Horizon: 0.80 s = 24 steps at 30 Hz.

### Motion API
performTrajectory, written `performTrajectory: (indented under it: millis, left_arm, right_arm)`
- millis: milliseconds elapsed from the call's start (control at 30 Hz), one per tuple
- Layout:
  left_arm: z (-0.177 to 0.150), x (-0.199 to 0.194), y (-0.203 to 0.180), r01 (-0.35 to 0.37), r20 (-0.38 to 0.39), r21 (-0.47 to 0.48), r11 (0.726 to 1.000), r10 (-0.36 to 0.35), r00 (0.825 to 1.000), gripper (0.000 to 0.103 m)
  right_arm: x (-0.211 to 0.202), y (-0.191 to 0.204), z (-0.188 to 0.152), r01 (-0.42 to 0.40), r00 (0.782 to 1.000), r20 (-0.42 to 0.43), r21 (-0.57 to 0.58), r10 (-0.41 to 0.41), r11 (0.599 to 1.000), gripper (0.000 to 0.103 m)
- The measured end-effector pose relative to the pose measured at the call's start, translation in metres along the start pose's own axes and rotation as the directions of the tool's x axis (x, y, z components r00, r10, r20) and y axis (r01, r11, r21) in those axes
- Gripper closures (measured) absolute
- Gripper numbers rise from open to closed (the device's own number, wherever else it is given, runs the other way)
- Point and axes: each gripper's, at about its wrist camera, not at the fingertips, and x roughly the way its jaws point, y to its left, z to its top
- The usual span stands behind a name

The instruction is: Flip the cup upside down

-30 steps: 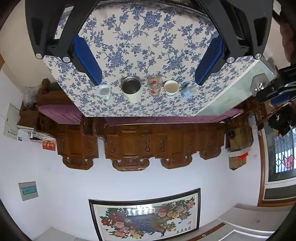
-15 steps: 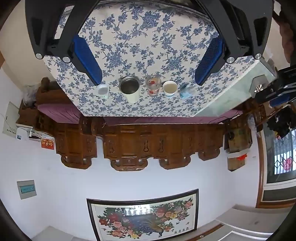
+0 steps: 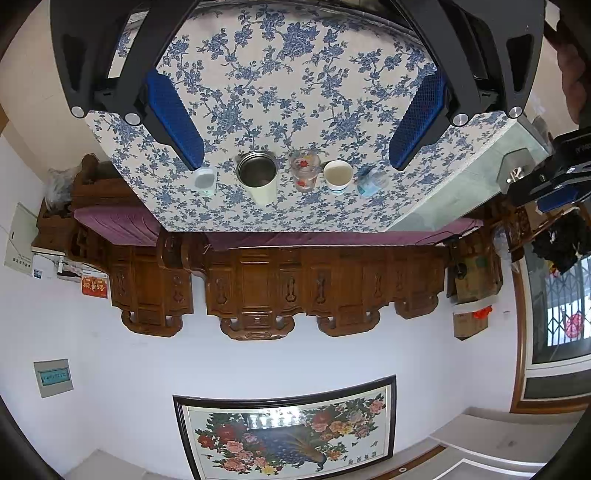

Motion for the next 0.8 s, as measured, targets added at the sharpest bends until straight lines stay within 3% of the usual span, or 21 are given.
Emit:
performTrajectory:
  millis: [800]
  left_arm:
    - [-0.0058,-0.0023,0.0001,0.001,-0.003,0.001,1.0,-0.001,1.0,0.008]
  right_arm:
    - [0.0007,0.0014,-0.0016,0.0,1.0,0.0,0.002,0.0,1.0,0.002]
